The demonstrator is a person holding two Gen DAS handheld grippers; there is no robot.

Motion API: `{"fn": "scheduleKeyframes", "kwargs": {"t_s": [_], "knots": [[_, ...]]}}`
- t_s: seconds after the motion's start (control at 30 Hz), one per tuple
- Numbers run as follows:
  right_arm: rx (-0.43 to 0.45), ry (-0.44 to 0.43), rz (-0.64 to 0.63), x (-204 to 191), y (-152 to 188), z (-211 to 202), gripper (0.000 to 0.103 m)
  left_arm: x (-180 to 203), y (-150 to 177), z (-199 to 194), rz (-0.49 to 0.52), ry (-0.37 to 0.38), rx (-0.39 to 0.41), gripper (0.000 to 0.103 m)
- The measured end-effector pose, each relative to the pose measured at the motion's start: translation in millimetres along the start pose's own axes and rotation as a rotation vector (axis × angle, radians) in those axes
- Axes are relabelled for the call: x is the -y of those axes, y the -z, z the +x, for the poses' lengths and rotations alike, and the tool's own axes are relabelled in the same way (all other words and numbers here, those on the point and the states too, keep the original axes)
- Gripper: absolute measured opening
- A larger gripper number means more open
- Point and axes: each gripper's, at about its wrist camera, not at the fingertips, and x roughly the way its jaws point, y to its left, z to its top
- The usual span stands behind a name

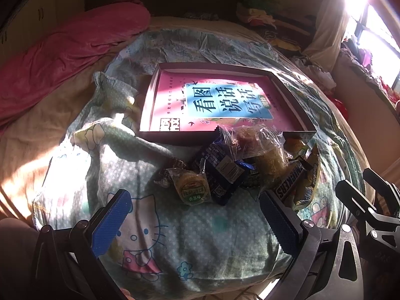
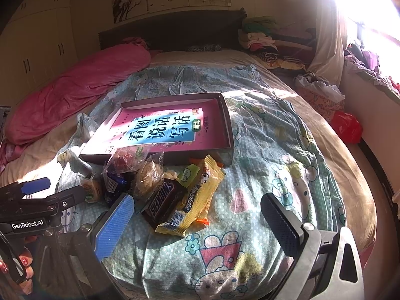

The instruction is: Organize snacks

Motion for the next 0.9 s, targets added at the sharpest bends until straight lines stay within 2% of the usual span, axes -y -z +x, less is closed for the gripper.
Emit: {"fn": "scheduleKeyframes", "kwargs": {"t_s": [0.9], "knots": [[-0.001, -0.001, -0.001, -0.1, -0.3, 1.2, 0.102, 1.2, 0.5, -1.9, 0.009, 0.018, 0.006, 0.103]]}}
